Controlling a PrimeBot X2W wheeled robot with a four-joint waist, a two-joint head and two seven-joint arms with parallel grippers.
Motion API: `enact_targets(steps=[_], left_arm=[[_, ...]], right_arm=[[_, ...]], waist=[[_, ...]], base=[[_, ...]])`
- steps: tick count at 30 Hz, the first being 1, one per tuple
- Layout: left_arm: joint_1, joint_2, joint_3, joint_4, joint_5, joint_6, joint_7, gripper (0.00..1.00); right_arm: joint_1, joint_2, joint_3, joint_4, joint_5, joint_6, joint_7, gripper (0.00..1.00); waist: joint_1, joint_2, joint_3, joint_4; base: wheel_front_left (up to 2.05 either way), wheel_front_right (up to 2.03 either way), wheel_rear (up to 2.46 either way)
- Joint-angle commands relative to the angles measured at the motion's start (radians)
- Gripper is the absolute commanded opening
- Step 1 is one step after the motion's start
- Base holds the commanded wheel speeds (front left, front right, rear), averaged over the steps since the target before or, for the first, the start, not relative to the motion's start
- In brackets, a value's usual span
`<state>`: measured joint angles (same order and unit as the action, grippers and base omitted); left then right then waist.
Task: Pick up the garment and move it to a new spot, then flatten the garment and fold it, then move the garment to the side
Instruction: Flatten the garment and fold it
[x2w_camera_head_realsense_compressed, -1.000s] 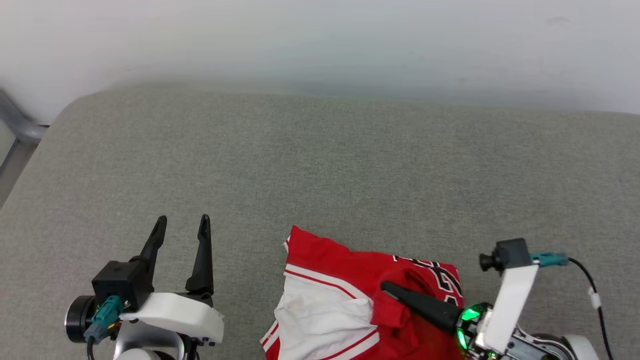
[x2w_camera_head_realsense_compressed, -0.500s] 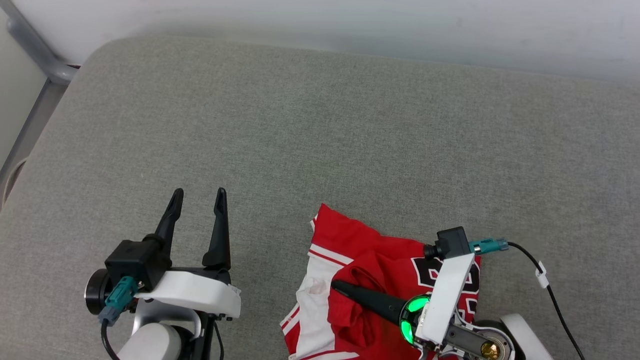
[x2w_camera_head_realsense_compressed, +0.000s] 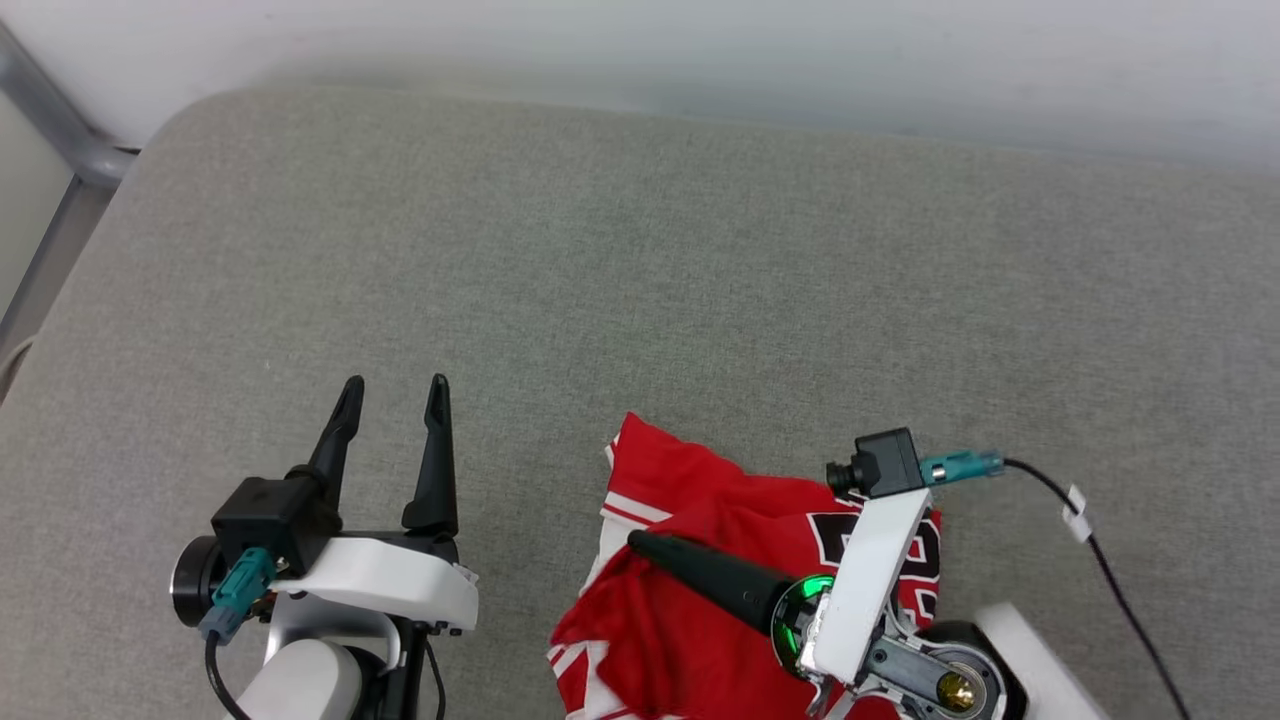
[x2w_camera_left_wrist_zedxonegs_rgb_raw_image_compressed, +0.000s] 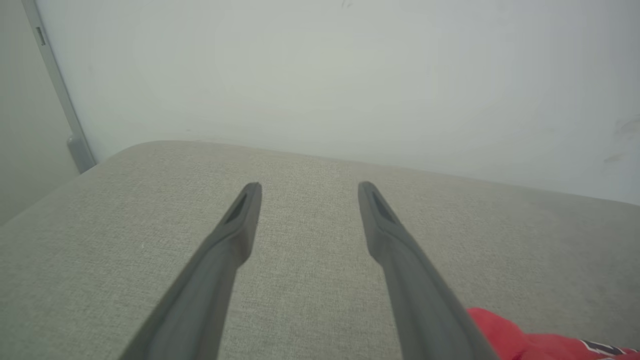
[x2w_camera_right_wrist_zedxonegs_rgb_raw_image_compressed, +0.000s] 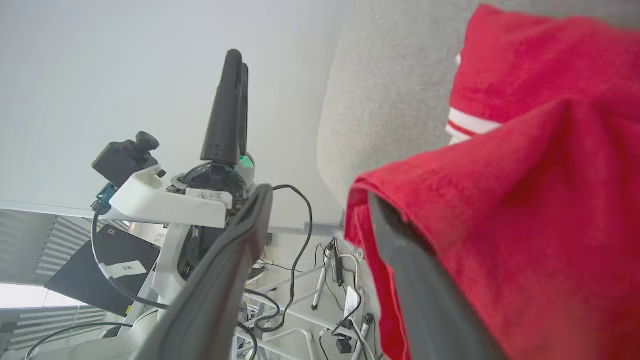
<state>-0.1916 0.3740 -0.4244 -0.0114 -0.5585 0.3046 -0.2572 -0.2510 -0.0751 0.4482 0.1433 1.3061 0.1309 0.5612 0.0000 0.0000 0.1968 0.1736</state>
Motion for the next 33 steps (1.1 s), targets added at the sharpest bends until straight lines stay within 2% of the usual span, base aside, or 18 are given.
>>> enact_targets(steps=[1,7,11,14,15,19,26,29,33], left_arm=[[0.002,0.004,0.004,0.002,0.0,-0.004,-0.004,1.0],[0.023,0.016,0.009,0.009,-0.005,-0.003,-0.002,1.0],[0.038,0.02,0.01,0.013,-0.007,0.0,0.001,1.0],[0.046,0.025,0.012,0.014,-0.01,0.003,0.003,1.0],[0.046,0.025,0.012,0.014,-0.01,0.003,0.003,1.0],[0.064,0.033,0.014,0.019,-0.012,0.014,0.006,1.0],[0.081,0.042,0.013,0.02,0.003,0.032,0.005,1.0],[0.088,0.044,0.017,0.024,0.011,0.037,0.001,1.0],[0.113,0.046,0.014,0.037,0.02,0.036,-0.001,1.0]], right_arm=[[-0.015,-0.02,0.016,-0.02,-0.023,-0.001,-0.011,1.0],[-0.037,-0.116,0.074,-0.135,-0.181,-0.001,-0.111,1.0],[-0.014,-0.155,0.021,-0.156,-0.273,-0.001,-0.217,1.0],[0.011,-0.169,-0.068,-0.147,-0.367,-0.001,-0.309,1.0],[0.011,-0.169,-0.068,-0.147,-0.367,-0.001,-0.309,1.0],[0.063,-0.159,-0.229,-0.125,-0.542,-0.001,-0.408,1.0],[0.156,-0.084,-0.485,-0.179,-0.849,-0.001,-0.497,1.0],[0.189,-0.052,-0.536,-0.214,-0.95,-0.001,-0.516,1.0],[0.238,-0.021,-0.554,-0.243,-1.05,-0.001,-0.51,1.0]], waist=[[0.0,0.0,-0.014,-0.01],[0.0,0.0,-0.057,-0.037],[0.0,0.0,-0.086,-0.059],[0.0,0.0,-0.105,-0.076],[0.0,0.0,-0.105,-0.076],[0.0,0.0,-0.129,-0.103],[0.0,0.0,-0.161,-0.149],[0.0,0.0,-0.172,-0.165],[0.0,0.0,-0.192,-0.181]], base=[[0.0,0.0,0.0],[0.0,0.0,0.0],[0.0,0.0,0.0],[0.0,0.0,0.0],[0.0,0.0,0.0],[0.0,0.0,0.0],[0.0,0.0,0.0],[0.0,0.0,0.0],[0.0,0.0,0.0]])
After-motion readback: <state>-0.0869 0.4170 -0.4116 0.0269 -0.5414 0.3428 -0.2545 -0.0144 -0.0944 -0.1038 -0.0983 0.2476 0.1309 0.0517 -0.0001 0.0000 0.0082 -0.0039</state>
